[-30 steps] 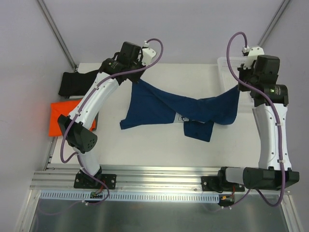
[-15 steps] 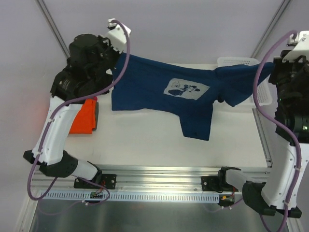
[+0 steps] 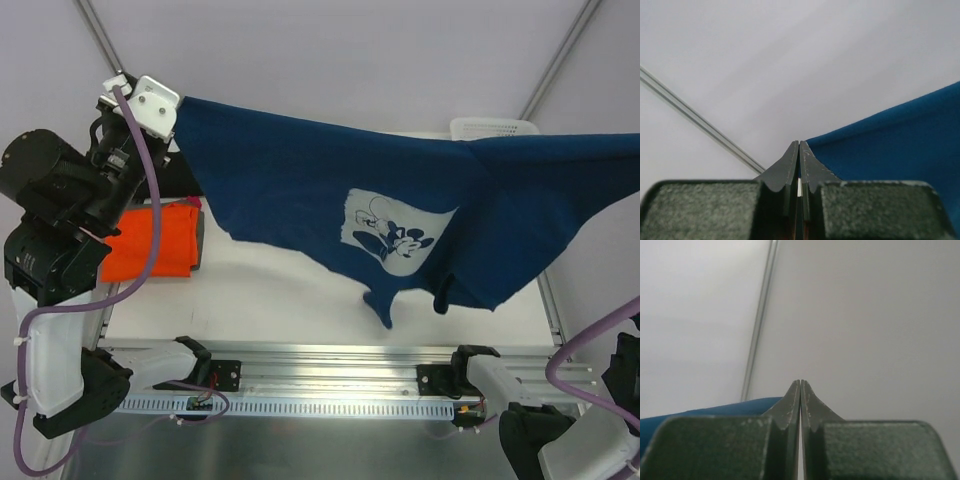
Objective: Fold and stack the t-shirts
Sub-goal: Flatten the tshirt out
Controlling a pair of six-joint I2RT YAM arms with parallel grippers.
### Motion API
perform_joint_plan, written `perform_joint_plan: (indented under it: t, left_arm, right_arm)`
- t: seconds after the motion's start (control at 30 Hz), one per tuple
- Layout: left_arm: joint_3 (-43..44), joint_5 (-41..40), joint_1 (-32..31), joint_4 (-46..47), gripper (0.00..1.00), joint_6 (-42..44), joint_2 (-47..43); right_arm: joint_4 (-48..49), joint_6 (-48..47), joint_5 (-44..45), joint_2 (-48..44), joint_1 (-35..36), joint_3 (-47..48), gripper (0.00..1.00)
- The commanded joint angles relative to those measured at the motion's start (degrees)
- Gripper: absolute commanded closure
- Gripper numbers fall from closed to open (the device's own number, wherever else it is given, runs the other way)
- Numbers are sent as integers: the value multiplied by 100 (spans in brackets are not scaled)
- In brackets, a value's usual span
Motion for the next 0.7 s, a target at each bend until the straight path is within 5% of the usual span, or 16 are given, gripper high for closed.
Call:
perform_joint_plan:
  t: [0.0,0.23,0.67]
  left_arm:
    - [79,-61,6,465,100,398,55]
    - [-183,-25,6,852,100,530,143]
    - [-2733,905,823,1116,100,153,854]
  right_arm:
    - [1001,-801,539,159,-11,242,100]
    - [1917,-2365,777,757,628,727,100]
    - [1610,-1497,-567,1160,648,-2736,99]
